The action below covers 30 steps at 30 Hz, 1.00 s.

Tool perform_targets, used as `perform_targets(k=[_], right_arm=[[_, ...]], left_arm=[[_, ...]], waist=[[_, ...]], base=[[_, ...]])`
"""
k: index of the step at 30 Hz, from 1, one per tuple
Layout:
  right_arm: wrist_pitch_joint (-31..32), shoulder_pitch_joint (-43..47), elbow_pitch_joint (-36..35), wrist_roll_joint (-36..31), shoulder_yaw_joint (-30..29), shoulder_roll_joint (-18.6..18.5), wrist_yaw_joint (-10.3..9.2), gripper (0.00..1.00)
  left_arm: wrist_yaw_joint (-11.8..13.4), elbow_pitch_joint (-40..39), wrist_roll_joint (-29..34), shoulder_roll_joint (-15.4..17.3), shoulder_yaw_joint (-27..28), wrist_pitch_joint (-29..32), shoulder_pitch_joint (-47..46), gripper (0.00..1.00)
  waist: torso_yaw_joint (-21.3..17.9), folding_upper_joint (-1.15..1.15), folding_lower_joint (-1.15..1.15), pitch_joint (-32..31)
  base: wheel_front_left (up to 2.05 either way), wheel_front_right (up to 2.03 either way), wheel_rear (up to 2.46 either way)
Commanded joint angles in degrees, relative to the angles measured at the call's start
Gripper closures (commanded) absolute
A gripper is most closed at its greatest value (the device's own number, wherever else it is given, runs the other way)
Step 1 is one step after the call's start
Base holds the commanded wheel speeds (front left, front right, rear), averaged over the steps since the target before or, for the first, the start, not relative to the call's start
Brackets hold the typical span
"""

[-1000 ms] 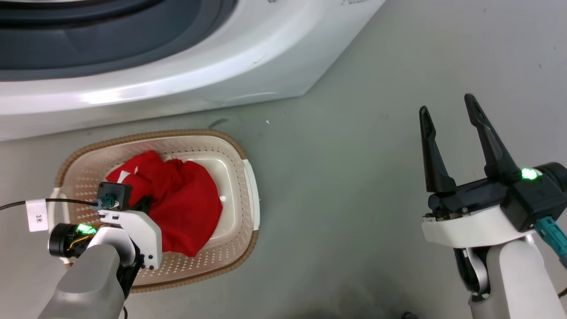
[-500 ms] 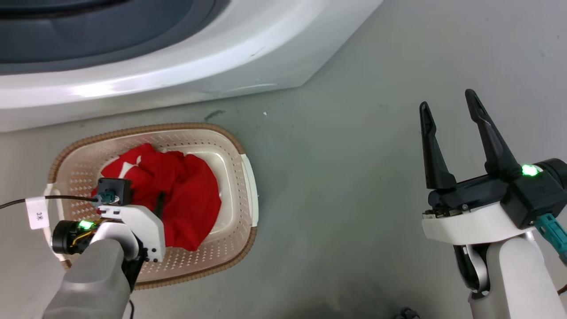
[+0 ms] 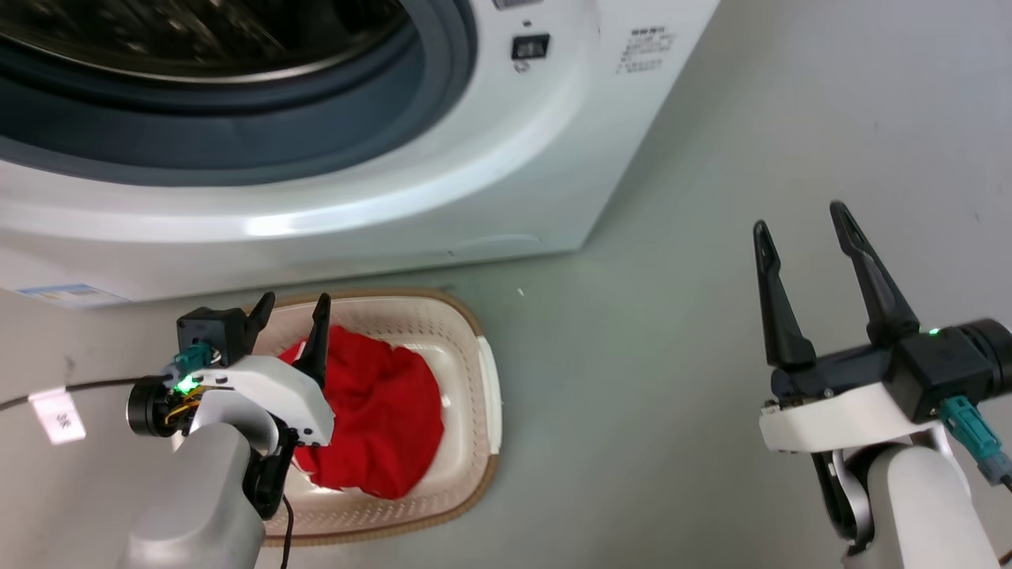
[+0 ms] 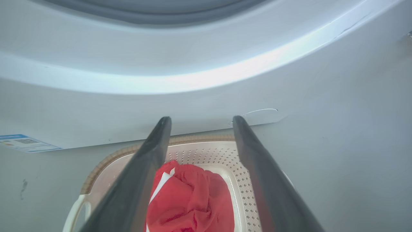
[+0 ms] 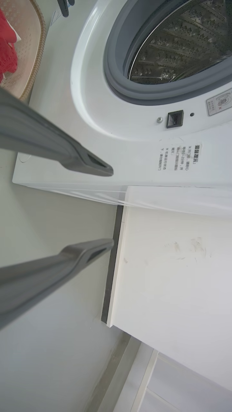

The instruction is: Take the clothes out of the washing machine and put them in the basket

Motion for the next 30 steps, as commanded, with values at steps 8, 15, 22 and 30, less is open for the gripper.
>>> perform_targets(k=[8,15,22,30], right_arm=[[-0.1,3.6,1.6,-1.1,-2.2,0.0,-0.06,0.0],[-0.1,6.2,1.2,-1.3,-3.5,0.1,-0.06,0.0],[-0.1,9.3,0.7,-0.8,-4.1,0.1,-0.06,0.0],[-0.1,11.6,0.7,0.6,-3.9,0.1,-0.06,0.0]], left_arm=[[1.2,-19.5,7.8,-2.7,11.4,-0.1,11.3,0.0],[0.5,-32.9,14.3,-7.2,18.3,-0.2,19.7,0.0],[0.1,-40.7,19.7,-11.1,19.9,-0.2,27.7,0.0],[1.2,-43.2,23.0,-12.6,21.2,-0.2,33.6,0.0]], waist=[[5.2,0.0,0.0,-10.9],[6.4,0.0,0.0,-15.5],[6.8,0.0,0.0,-19.2],[5.9,0.0,0.0,-22.5]], base=[[0.0,0.0,0.0],[0.0,0.0,0.0],[0.0,0.0,0.0],[0.0,0.0,0.0]])
